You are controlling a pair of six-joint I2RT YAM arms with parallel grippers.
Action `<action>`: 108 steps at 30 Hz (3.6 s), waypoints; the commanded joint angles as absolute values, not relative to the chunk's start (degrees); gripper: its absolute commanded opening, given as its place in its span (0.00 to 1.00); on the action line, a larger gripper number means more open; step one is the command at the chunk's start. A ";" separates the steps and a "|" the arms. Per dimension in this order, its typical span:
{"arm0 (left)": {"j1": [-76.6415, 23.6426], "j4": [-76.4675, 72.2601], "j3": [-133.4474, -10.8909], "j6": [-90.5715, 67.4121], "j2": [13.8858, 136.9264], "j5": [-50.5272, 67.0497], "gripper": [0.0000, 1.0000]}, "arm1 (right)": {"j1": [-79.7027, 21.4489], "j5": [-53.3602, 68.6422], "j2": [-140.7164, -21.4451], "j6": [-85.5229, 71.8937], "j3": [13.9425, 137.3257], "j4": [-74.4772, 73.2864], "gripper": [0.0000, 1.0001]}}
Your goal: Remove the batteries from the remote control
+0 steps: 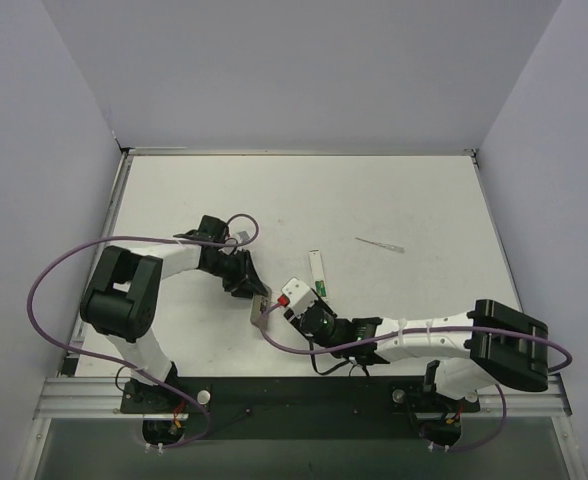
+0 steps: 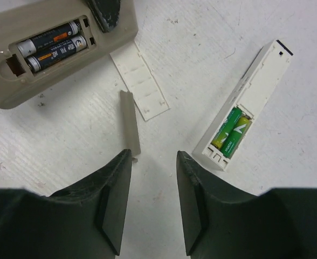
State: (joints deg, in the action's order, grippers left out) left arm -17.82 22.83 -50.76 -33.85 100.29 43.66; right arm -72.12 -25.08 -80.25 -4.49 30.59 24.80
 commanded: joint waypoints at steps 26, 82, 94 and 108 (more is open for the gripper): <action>-19.69 -11.07 -59.23 -50.80 98.60 39.11 0.00 | -68.73 -34.63 -56.96 -21.88 22.15 22.15 0.75; -19.25 34.45 -73.49 -25.41 93.61 26.72 0.80 | -16.46 -8.98 -70.21 -15.92 48.06 -1.48 0.82; -19.51 31.64 -67.32 -24.70 90.00 26.81 0.79 | -2.46 13.26 -98.33 1.47 67.74 -11.68 0.63; -19.34 32.61 -67.41 -24.87 90.26 26.72 0.79 | -0.53 23.47 -105.20 7.12 69.52 -16.96 0.58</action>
